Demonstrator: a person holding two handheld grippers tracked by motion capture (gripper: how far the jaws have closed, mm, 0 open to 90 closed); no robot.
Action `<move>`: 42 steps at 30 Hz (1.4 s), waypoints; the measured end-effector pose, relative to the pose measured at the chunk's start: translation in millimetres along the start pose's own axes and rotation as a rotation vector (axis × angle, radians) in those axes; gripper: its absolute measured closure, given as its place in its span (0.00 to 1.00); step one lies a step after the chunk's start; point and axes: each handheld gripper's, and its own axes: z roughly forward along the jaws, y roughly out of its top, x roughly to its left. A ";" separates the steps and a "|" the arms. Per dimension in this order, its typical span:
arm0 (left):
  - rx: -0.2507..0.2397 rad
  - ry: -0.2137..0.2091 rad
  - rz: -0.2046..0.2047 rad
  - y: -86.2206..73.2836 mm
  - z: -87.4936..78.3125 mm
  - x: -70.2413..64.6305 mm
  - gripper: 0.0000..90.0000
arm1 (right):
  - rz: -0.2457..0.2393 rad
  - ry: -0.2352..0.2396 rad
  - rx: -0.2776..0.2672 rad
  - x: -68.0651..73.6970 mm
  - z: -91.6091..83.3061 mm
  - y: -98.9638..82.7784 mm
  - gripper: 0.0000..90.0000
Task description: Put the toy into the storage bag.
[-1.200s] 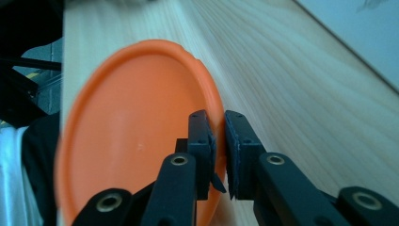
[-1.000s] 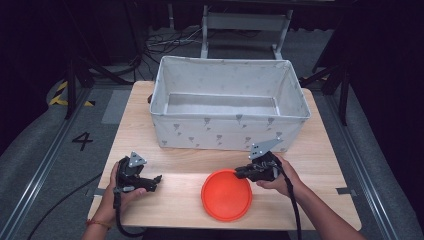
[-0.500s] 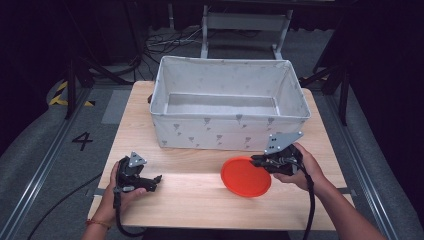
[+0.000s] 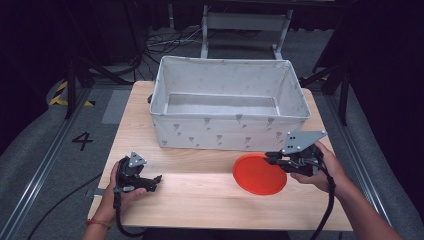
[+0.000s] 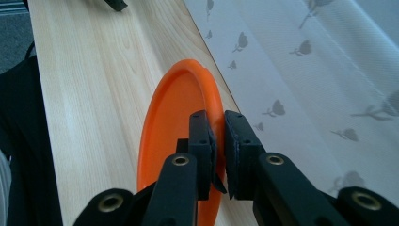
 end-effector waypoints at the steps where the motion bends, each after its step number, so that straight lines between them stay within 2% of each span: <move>1: 0.001 0.000 0.001 0.0 0.0 0.0 0.01 | 0.000 -0.009 -0.003 -0.6 -4.5 -0.7 0.92; 5: 0.000 0.000 0.000 0.0 0.0 0.0 0.01 | 0.012 -0.030 -0.007 -4.7 -26.2 -4.7 0.92; 7: 0.000 0.000 0.000 0.0 0.0 0.0 0.01 | 0.017 -0.036 -0.009 -6.2 -31.3 -5.6 0.92; 10: 0.000 0.000 0.000 0.0 0.0 0.0 0.01 | 0.027 -0.069 -0.019 -11.9 -50.7 -7.9 0.92; 14: 0.000 0.000 0.000 0.0 0.0 0.0 0.01 | 0.028 -0.091 -0.043 -17.4 -73.4 -7.6 0.92; 16: 0.000 0.000 0.000 0.0 0.0 0.0 0.01 | 0.028 -0.103 -0.045 -18.0 -78.3 -6.6 0.92; 21: 0.001 0.001 0.000 -0.1 -0.1 0.0 0.01 | 0.020 -0.114 -0.079 -25.1 -103.4 1.5 0.92; 23: 0.000 0.005 0.000 -0.2 -0.2 -0.2 0.01 | 0.020 -0.120 -0.081 -26.4 -106.4 3.2 0.92; 26: 0.001 0.004 -0.001 -0.1 -0.3 -0.2 0.01 | 0.025 -0.156 -0.086 -36.0 -121.9 16.1 0.92; 35: 0.001 0.004 0.000 -0.2 -0.3 -0.2 0.01 | 0.026 -0.197 -0.096 -58.5 -135.1 40.6 0.92; 37: 0.001 0.005 -0.001 -0.2 -0.3 -0.2 0.01 | 0.035 -0.207 -0.111 -69.6 -140.0 49.5 0.92; 42: 0.001 0.005 -0.002 -0.2 -0.3 -0.2 0.01 | 0.039 -0.229 -0.122 -84.1 -142.0 61.7 0.92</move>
